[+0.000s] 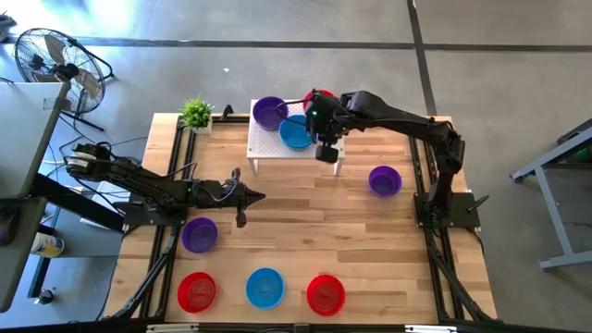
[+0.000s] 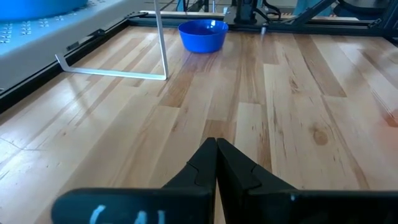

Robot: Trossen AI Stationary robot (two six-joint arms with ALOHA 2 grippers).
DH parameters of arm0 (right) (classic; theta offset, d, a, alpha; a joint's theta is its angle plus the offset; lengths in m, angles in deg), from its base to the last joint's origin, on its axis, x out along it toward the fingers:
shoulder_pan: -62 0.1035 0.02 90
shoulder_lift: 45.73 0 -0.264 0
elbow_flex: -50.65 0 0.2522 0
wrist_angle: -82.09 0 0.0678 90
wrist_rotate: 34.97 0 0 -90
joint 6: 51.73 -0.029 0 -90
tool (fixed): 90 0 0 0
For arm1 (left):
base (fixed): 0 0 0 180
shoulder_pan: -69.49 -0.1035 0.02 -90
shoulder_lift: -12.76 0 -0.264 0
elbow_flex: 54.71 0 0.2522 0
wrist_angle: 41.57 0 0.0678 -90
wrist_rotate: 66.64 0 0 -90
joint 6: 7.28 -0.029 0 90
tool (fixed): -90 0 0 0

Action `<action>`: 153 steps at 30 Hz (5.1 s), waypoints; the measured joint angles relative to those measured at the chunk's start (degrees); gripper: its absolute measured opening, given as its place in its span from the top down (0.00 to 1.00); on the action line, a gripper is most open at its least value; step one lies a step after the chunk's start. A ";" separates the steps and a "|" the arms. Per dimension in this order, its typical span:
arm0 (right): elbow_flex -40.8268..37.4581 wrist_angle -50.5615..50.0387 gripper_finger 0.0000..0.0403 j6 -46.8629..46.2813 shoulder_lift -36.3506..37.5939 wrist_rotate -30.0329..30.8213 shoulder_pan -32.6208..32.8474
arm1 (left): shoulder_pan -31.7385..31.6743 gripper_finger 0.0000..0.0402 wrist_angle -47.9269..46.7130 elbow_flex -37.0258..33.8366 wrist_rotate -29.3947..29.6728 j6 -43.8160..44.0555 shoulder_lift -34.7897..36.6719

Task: Pick & Place Mini bowls
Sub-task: Stack the purple bowl on the purple bowl on the shelf

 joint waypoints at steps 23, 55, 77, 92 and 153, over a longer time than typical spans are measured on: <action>-52.10 53.65 1.00 5.06 33.56 -12.13 9.75 | 0.01 1.00 -7.25 2.10 -5.03 1.45 0.00; -89.09 89.89 1.00 2.49 53.32 -3.87 20.21 | 29.68 0.55 -91.22 37.04 -5.72 51.46 -8.55; -89.07 89.89 1.00 1.62 53.29 -3.90 20.19 | 37.87 0.71 -96.94 37.31 -4.80 67.51 -16.92; -89.05 89.89 1.00 1.62 53.29 -3.91 20.19 | 37.83 0.87 -91.43 35.44 -4.31 62.47 -17.20; -89.02 89.00 1.00 1.64 53.27 -3.93 20.16 | -5.44 0.71 -85.78 26.62 -5.12 27.94 1.09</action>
